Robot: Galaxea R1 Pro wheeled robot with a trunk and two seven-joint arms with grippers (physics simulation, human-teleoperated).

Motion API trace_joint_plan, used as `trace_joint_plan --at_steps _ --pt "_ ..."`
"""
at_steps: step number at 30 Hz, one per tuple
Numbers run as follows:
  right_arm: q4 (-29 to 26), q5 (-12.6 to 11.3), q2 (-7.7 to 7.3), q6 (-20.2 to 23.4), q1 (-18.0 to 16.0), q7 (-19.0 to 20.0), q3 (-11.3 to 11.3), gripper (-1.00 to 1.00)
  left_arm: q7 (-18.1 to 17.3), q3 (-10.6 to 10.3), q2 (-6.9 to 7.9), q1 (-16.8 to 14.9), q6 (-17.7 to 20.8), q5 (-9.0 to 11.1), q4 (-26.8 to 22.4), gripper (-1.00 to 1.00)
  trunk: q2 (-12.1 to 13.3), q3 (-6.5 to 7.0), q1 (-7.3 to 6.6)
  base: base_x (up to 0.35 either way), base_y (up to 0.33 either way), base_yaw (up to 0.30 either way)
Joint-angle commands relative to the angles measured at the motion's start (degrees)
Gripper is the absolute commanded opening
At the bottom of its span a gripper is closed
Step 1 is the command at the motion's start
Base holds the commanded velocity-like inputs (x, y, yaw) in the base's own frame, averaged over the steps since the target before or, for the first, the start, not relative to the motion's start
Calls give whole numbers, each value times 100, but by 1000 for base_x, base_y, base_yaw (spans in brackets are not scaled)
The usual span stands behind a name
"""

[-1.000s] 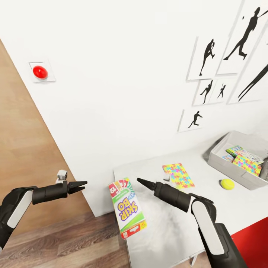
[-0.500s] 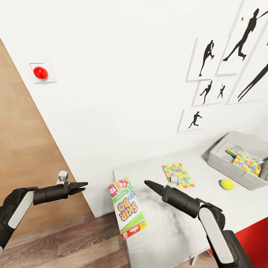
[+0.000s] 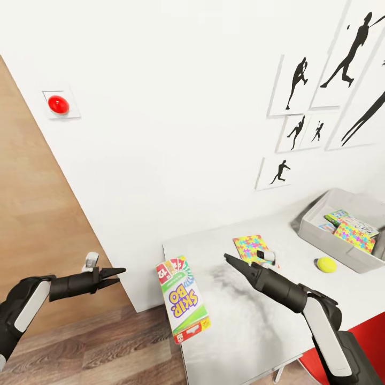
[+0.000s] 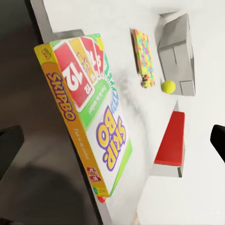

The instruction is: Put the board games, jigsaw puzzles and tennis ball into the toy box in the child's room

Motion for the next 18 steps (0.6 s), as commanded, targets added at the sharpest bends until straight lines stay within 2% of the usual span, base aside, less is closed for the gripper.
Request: trace_joint_plan --at_steps 1,5,7,11,15,18 --pt "0 -21 -5 33 -3 93 -37 100 21 4 -33 -4 22 -10 22 100 -6 -7 1 0 0 0" --pt "4 -22 -10 34 -3 231 -78 100 185 0 -168 -4 22 -14 48 100 -6 -7 1 0 0 0" --pt "6 -23 -6 34 -2 355 -90 100 436 0 -268 -4 22 -5 58 100 -46 -25 23 0 0 0" --pt "6 -22 -7 37 -2 526 -100 100 768 3 -348 -4 27 12 69 100 -207 -97 111 0 0 0" --pt "4 -24 -32 46 -2 724 -104 100 905 4 -385 -4 29 25 74 100 -367 -169 199 0 0 0" --pt "3 -28 -66 65 -2 1050 -106 100 962 4 -422 -4 30 30 79 100 -487 -223 265 0 0 0"
